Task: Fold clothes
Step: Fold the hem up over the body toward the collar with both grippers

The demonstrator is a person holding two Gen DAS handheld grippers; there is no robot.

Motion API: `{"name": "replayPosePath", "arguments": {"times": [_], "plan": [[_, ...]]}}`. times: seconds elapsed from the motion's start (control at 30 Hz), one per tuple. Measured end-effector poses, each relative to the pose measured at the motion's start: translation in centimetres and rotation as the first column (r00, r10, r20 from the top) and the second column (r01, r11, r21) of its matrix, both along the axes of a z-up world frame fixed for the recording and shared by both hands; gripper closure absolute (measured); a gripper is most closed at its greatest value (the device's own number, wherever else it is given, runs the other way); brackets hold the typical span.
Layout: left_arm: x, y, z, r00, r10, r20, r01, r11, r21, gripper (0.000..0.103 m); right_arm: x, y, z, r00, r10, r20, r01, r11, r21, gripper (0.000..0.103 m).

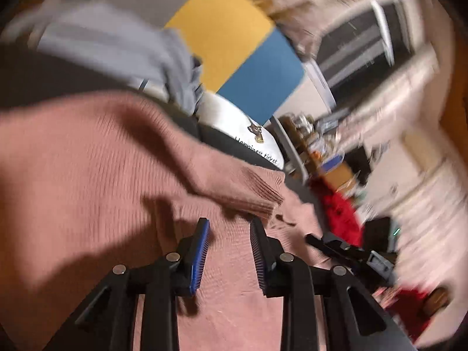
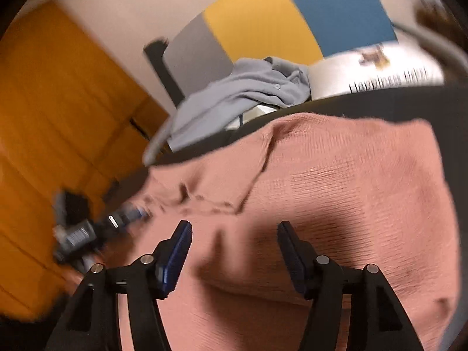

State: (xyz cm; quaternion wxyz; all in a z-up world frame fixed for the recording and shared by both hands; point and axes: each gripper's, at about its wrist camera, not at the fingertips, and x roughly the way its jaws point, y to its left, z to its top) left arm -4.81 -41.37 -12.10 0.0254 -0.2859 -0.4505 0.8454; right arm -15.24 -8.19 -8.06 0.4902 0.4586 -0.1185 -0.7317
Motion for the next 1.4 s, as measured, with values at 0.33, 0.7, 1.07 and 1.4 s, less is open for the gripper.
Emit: {"name": "replayPosePath", "arguments": {"times": [0.33,0.7,1.07,1.4], "plan": [[-3.1,0.5,-1.2,0.999,0.042,0.000,-0.041,0.984,0.176,0.070,-3.2,-2.6,-3.6,0.948,-0.095,0.303,0.140,0.982,-0.128,0.059],[-3.4,-0.8,-2.9,0.987,0.149,0.057,-0.159,0.929,0.333,0.067,-3.0,-4.4,-3.8,0.963,-0.122,0.240,0.124,0.992,0.004,0.097],[-5.2,-0.2,-1.0,0.981,0.127,0.147,-0.158,0.961,0.228,0.098,-1.7,-3.6,-1.6,0.978,-0.094,0.185,0.105,0.993,-0.050,0.097],[-2.1,0.2,-0.4,0.977,0.126,0.171,-0.126,0.992,-0.014,0.096,0.4,-1.7,-4.4,0.975,-0.075,0.209,0.081,0.996,-0.021,0.097]]}}
